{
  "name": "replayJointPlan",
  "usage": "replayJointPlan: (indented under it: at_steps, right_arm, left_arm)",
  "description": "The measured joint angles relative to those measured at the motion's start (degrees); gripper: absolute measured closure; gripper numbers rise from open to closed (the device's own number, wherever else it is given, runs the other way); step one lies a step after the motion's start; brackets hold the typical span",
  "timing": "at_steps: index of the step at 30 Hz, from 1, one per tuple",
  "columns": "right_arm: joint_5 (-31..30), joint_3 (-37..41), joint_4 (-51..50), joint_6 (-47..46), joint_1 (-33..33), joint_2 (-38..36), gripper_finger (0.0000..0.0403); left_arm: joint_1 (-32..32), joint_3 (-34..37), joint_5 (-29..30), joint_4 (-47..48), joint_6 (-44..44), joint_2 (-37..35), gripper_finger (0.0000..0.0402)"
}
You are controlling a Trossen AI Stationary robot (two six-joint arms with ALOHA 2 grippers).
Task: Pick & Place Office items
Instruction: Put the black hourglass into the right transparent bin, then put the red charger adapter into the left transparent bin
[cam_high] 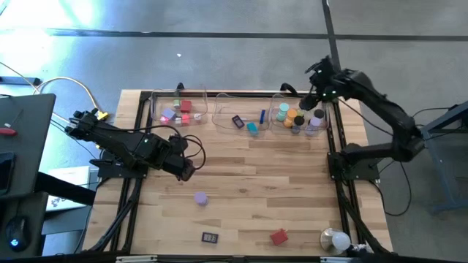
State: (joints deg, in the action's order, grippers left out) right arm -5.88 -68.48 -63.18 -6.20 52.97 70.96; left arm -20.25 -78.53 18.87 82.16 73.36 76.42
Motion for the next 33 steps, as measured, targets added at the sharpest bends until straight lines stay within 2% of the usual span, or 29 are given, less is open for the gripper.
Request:
replayJointPlan:
  at_steps: [5, 12, 14, 16, 19, 26, 30, 33]
  right_arm:
    - [12.66, -6.04, -0.42, -0.22, -3.05, -6.32, 0.0108]
    - [44.99, -11.00, 1.38, -8.04, -10.71, -13.45, 0.0108]
    - [50.63, -11.24, 1.24, -11.36, -13.91, -15.03, 0.0108]
    - [53.52, -11.24, 0.15, -14.47, -17.32, -16.17, 0.0108]
    - [51.75, -11.22, -3.35, -18.36, -22.63, -16.90, 0.0108]
    - [36.32, -11.17, -12.69, -27.48, -37.61, -17.13, 0.0108]
    - [26.84, -11.17, -11.98, -35.14, -47.73, -17.04, 0.0108]
    - [22.64, -11.17, -9.19, -40.44, -55.80, -16.15, 0.0108]
  left_arm:
    - [0.00, 0.00, 0.02, -2.00, 0.14, 0.00, 0.0132]
    - [0.00, 0.00, 1.02, -3.19, 0.13, 0.00, 0.0132]
    - [0.00, 0.00, 2.12, -3.20, 0.13, -0.02, 0.0132]
    - [0.00, 0.00, 2.95, -3.27, 0.11, -0.02, 0.0132]
    - [0.00, 0.00, 4.06, -3.63, 0.10, -0.02, 0.0132]
    - [0.00, 0.00, 5.31, -4.73, -1.06, -0.02, 0.0132]
    - [0.00, 0.00, 5.29, -4.73, -2.86, -0.02, 0.0132]
    - [-0.17, 0.00, 5.29, -4.71, -2.91, -0.02, 0.0132]
